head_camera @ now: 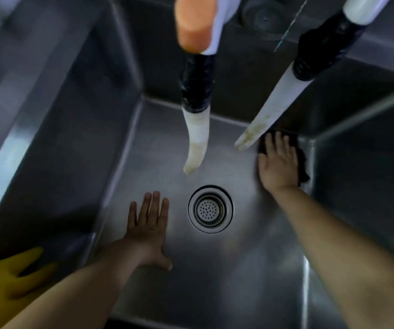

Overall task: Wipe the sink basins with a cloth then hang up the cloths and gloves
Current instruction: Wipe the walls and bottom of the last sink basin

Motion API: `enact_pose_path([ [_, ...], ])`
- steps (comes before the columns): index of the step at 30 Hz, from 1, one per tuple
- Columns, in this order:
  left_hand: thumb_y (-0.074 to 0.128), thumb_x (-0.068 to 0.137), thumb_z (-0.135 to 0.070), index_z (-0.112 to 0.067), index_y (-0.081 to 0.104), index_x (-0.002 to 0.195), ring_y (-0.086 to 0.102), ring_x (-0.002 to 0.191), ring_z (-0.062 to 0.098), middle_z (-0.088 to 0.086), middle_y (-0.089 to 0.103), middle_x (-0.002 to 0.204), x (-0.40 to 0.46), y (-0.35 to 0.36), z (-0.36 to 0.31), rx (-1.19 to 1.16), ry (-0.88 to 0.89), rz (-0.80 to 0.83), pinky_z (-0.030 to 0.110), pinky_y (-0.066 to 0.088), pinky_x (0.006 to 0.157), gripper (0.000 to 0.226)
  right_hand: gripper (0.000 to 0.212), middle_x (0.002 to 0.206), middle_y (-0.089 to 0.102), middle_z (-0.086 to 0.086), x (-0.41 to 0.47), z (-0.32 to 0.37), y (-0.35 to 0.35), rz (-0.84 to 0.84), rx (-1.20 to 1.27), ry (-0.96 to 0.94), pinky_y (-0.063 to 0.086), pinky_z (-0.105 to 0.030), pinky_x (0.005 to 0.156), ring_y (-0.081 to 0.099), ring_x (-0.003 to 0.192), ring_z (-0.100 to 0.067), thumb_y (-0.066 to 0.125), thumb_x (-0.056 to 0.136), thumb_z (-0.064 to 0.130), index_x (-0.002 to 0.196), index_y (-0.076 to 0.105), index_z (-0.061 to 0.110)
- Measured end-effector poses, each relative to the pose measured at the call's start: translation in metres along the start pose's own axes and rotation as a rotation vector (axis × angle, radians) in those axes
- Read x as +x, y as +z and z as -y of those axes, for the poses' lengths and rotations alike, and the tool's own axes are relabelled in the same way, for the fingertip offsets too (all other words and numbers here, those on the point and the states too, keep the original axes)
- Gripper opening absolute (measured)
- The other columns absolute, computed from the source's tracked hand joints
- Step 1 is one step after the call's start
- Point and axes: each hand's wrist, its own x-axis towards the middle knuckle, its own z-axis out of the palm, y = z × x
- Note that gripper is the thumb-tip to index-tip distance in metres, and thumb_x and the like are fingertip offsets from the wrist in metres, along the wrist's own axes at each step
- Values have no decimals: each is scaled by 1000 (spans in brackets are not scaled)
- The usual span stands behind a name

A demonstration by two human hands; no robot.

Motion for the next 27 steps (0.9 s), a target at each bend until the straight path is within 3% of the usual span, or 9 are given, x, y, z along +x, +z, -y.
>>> enact_pose_path([
  [4, 71, 51, -67, -19, -62, 108, -62, 109, 28, 9, -68, 116, 1, 3, 5, -15, 24, -36, 48, -43, 86, 153, 60, 158, 12, -13, -1, -10, -4, 0, -4, 178, 8, -41, 117, 10, 145, -30, 33, 97, 29, 150, 13, 8],
  [7, 72, 52, -66, -17, -60, 112, -61, 111, 29, 9, -68, 116, 0, 4, 8, -28, 44, -49, 48, -44, 84, 153, 61, 157, 11, -16, 4, 36, -7, -8, 97, 364, 5, -43, 117, 7, 145, -33, 31, 98, 29, 150, 11, 3],
  [9, 72, 53, -66, -15, -56, 116, -61, 111, 29, 10, -68, 115, 0, 6, 9, -35, 48, -61, 49, -43, 86, 152, 62, 157, 10, -18, 4, 76, -10, -10, 151, 353, 6, -43, 117, 6, 144, -34, 32, 99, 30, 149, 11, 2],
  [12, 74, 54, -65, -13, -53, 120, -58, 114, 32, 12, -67, 116, 1, 6, 11, -31, 50, -86, 51, -40, 91, 152, 61, 158, 4, -15, 5, 142, -9, -22, 165, 155, 2, -39, 118, 2, 145, -31, 31, 101, 32, 151, 5, 7],
  [15, 75, 56, -63, -13, -50, 124, -55, 118, 34, 13, -64, 120, 1, 9, 12, -32, 54, -96, 53, -37, 94, 151, 57, 158, 7, -14, 9, 204, -9, -41, 302, -103, -11, -18, 110, 2, 143, -23, 30, 102, 23, 150, 6, 4],
  [19, 77, 56, -60, -16, -53, 120, -59, 112, 31, 11, -67, 116, 3, 9, 12, -44, 54, -98, 51, -39, 91, 152, 56, 159, 3, -9, 23, 247, -9, 49, 165, -378, 0, -39, 117, -2, 146, -27, 26, 101, 28, 152, 7, 13],
  [27, 76, 53, -62, -18, -59, 112, -63, 106, 27, 8, -70, 111, 4, 6, 8, -42, 22, -57, 51, -39, 92, 154, 51, 157, 17, -5, -11, 232, 8, 145, 195, -836, -1, -28, 113, 7, 146, -24, 40, 98, 21, 148, 27, 21],
])
